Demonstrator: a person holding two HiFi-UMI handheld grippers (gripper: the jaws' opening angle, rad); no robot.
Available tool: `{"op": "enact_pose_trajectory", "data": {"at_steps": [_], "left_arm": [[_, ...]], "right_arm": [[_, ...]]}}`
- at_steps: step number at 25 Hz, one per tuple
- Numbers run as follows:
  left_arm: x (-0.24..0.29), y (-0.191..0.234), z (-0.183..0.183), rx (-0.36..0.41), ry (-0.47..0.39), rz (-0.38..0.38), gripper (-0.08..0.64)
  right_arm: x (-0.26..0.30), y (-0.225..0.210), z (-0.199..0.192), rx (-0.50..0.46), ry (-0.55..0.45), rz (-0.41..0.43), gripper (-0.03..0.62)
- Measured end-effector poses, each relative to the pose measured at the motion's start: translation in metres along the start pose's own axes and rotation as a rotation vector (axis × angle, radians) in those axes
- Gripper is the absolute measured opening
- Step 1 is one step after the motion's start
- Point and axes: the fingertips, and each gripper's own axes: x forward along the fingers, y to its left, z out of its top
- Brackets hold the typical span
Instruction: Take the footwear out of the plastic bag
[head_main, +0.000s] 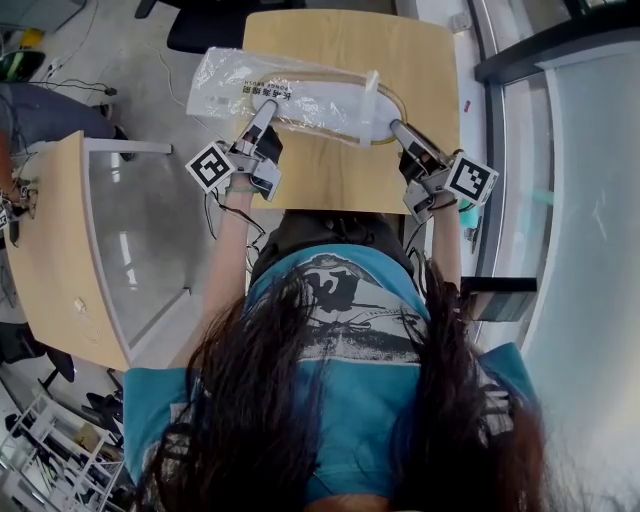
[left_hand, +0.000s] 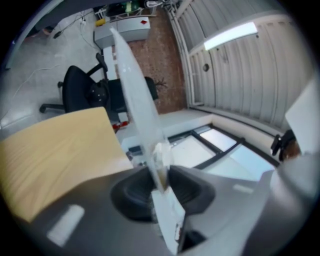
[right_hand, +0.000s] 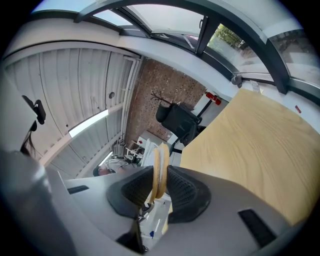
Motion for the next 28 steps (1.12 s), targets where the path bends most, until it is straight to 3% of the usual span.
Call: {"op": "enact_pose_trajectory", "data": {"at_steps": [3, 6, 8, 18, 28], "left_arm": [[-0.003, 0.011, 0.008, 0.016, -0.021, 0.049, 0.088], [-0.007, 0.024, 0.020, 0.010, -0.059, 0.095, 0.007], [-0.006, 0.027, 0.018, 0.024, -0.047, 0.112, 0.003], [-0.017, 0.049, 0.020, 0.262, -0.024, 0.364, 0.003], [-0.048, 0.069, 0.038, 0.224, -0.102, 0.431, 0.003]], "right_arm": [[-0.007, -0.006, 0.009, -0.013, -0.015, -0.019, 0.089], [-0.016, -0.014, 0.018, -0.021, -0.035, -0.041, 0.086], [-0.021, -0.015, 0.020, -0.027, -0.036, -0.043, 0.086], [-0.038, -0.019, 0.031, -0.037, -0.070, -0.088, 0.081], [-0.050, -0.022, 0.039, -0.033, -0.101, -0.112, 0.077]]}}
